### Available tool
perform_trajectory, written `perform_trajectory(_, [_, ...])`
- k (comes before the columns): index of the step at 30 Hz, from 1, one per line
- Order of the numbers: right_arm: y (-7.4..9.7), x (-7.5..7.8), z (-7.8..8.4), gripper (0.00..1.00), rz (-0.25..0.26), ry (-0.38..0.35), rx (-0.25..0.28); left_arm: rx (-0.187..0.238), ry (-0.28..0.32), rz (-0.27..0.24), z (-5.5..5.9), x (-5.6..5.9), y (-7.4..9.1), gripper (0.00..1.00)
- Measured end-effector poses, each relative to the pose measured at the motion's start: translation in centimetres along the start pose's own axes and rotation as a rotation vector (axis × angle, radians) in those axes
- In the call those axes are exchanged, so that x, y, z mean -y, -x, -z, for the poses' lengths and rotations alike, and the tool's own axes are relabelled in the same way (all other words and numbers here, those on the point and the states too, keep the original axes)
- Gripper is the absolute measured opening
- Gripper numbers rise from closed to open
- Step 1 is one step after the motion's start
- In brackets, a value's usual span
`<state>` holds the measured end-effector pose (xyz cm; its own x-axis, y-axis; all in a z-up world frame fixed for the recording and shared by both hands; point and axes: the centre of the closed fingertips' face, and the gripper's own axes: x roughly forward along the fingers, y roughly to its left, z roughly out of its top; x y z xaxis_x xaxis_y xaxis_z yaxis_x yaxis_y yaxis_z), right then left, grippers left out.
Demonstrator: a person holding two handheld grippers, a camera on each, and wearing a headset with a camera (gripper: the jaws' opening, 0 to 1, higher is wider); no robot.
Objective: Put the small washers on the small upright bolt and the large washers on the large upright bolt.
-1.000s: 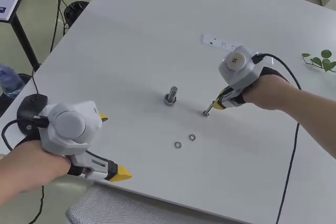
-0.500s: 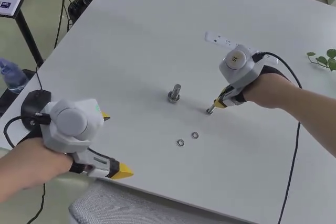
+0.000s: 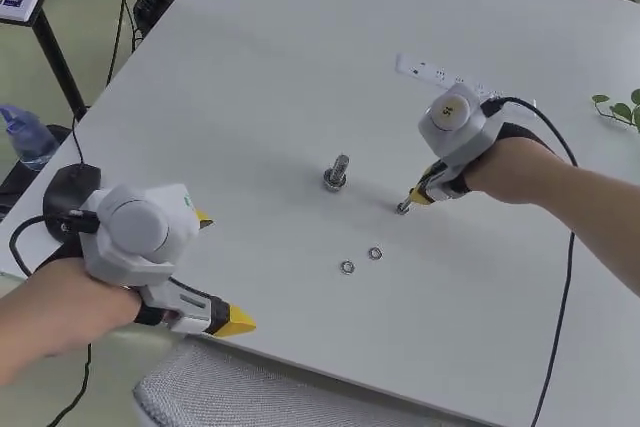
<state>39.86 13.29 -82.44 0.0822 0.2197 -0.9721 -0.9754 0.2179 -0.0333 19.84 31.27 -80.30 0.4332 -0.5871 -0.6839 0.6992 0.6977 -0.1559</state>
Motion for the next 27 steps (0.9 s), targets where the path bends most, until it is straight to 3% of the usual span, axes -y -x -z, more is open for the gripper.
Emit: perform_trajectory(27, [-2.7,-0.2,0.3,0.12,-0.004,0.030,-0.013,-0.022,0.017,0.016,0.6,-0.1,-0.4,0.86])
